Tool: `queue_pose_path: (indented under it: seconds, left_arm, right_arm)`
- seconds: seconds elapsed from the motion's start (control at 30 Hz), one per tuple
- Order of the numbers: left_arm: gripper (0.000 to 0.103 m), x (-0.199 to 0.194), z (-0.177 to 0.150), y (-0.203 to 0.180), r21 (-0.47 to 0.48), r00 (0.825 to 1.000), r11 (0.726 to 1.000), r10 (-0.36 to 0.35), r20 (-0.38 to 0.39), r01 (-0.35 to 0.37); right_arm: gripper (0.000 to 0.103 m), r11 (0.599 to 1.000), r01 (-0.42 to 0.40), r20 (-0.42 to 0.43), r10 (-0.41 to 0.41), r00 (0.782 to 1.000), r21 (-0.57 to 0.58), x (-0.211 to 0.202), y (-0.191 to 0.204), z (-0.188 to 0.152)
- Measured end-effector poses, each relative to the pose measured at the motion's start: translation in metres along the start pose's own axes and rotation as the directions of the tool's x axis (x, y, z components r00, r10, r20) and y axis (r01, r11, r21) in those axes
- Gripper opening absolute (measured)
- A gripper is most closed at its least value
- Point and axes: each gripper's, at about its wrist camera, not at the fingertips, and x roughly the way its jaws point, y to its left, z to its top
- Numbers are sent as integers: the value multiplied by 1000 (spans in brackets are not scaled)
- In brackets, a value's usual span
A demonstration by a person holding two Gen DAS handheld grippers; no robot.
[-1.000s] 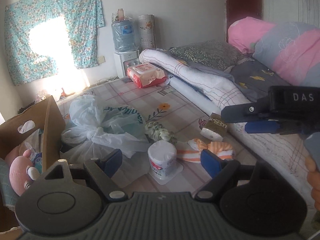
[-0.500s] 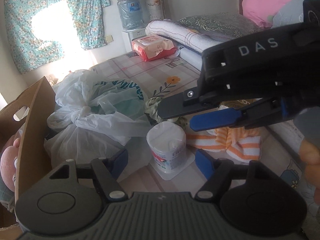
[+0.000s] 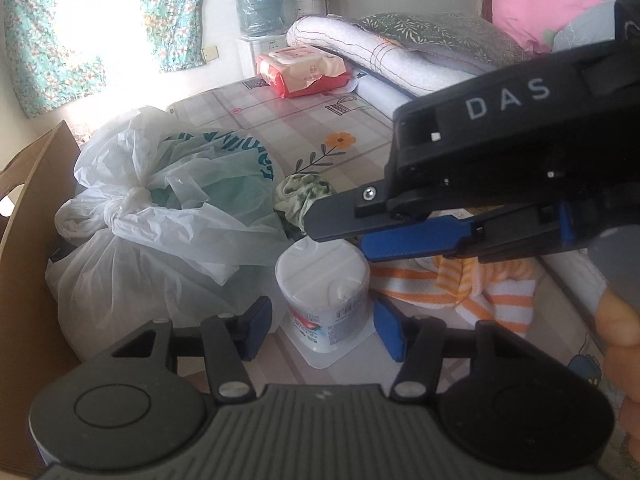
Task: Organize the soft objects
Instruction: 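Close the right gripper on the white yogurt cup lying on the mattress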
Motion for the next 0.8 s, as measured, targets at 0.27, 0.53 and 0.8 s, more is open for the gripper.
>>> queue_pose_path:
  seconds: [0.27, 0.53, 0.8]
  left_arm:
    - [51, -3, -2, 0, -8, 1000, 1000, 10, 1, -10]
    - [52, -28, -27, -4, 6, 999, 1000, -10, -39, 10]
    - [55, -56, -58, -5, 8, 998, 999, -45, -46, 46]
  right_arm:
    - [37, 1000, -5, -24, 5, 1000, 12, 3, -1, -6]
    - [39, 999, -45, -86, 46, 995, 20, -13, 0, -37]
    - [40, 994, -85, -114, 93, 989, 70, -29, -4, -73]
